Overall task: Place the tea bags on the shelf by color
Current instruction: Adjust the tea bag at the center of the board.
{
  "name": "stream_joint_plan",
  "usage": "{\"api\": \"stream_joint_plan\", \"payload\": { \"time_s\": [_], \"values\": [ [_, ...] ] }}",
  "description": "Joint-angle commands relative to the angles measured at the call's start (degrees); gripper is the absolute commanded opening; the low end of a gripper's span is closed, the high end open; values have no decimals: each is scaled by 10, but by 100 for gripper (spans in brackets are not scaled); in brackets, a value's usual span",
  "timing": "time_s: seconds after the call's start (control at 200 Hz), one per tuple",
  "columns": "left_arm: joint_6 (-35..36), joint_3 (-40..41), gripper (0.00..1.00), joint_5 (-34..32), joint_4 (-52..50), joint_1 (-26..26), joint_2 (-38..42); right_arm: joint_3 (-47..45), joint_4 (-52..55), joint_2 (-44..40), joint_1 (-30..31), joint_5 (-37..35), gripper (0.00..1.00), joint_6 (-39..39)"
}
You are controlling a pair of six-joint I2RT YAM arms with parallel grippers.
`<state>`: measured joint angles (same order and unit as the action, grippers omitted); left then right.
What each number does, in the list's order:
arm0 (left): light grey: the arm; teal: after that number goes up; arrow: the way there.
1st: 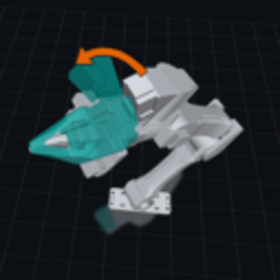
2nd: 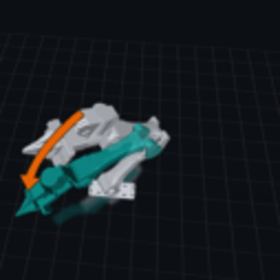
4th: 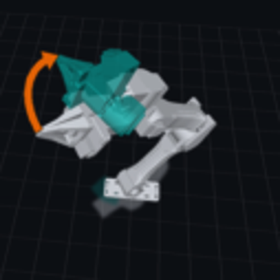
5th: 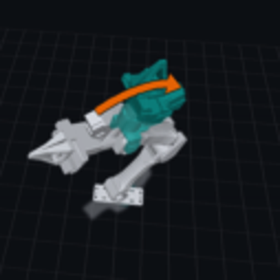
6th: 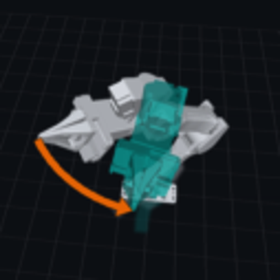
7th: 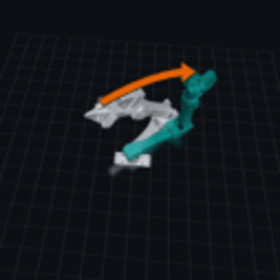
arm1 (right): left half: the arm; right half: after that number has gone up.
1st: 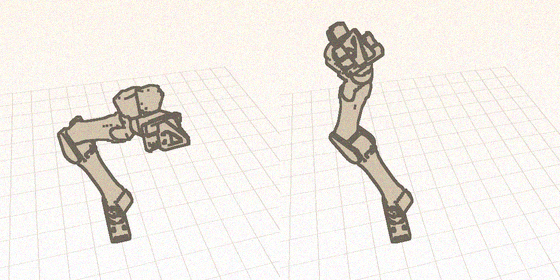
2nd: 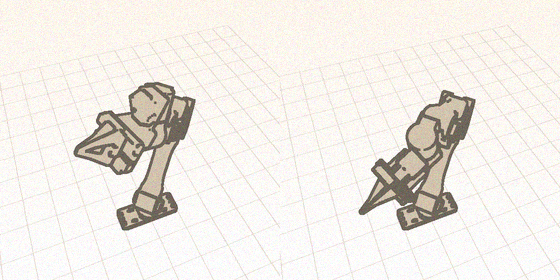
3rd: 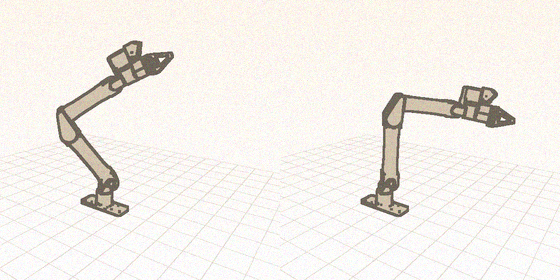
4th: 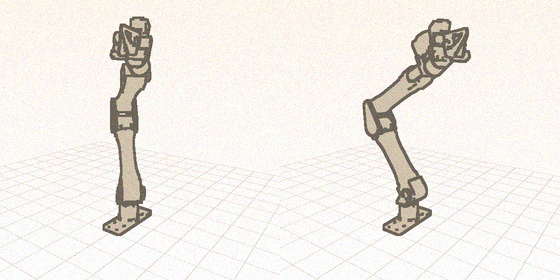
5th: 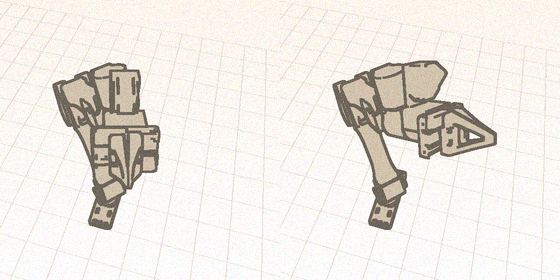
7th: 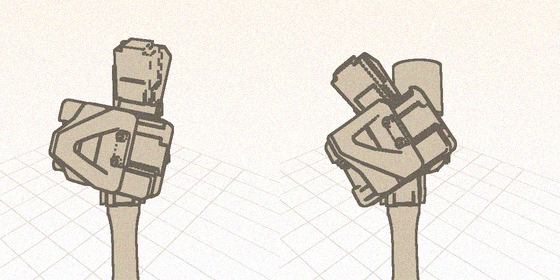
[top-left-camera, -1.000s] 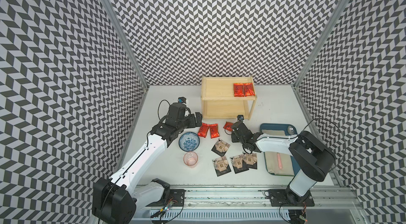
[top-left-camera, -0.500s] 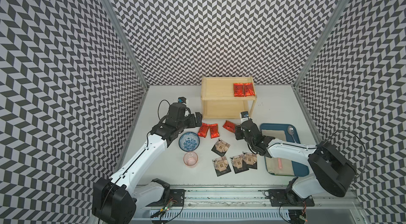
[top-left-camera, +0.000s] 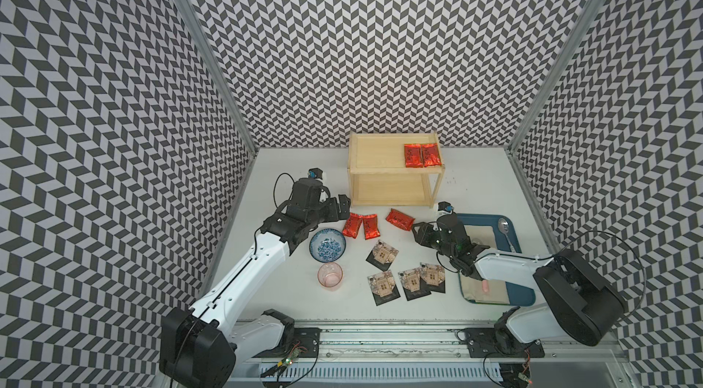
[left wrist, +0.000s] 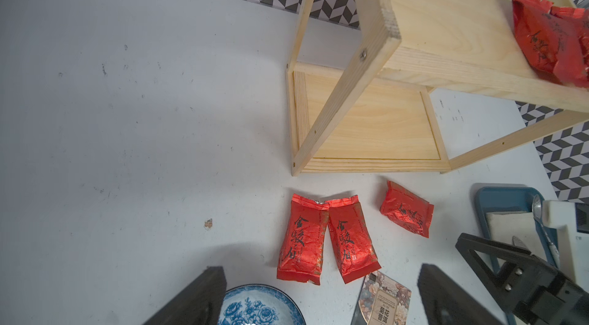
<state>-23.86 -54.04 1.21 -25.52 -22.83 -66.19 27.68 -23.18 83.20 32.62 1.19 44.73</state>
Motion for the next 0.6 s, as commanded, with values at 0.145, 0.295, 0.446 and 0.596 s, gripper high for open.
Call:
{"api": "stream_joint_plan", "payload": {
  "time_s": [0.145,0.295,0.446,0.596],
  "values": [
    [6,7,99,4,4,3,16,-29,-86,-14,-13,52,47,122],
    [6,8,99,7,5,4,15,-31,-89,8,-19,58,47,125],
    [6,7,99,6,4,4,16,-22,-114,50,-30,86,44,121],
    [6,9,99,5,4,4,15,-5,-137,91,-51,110,41,116]
  ]
}}
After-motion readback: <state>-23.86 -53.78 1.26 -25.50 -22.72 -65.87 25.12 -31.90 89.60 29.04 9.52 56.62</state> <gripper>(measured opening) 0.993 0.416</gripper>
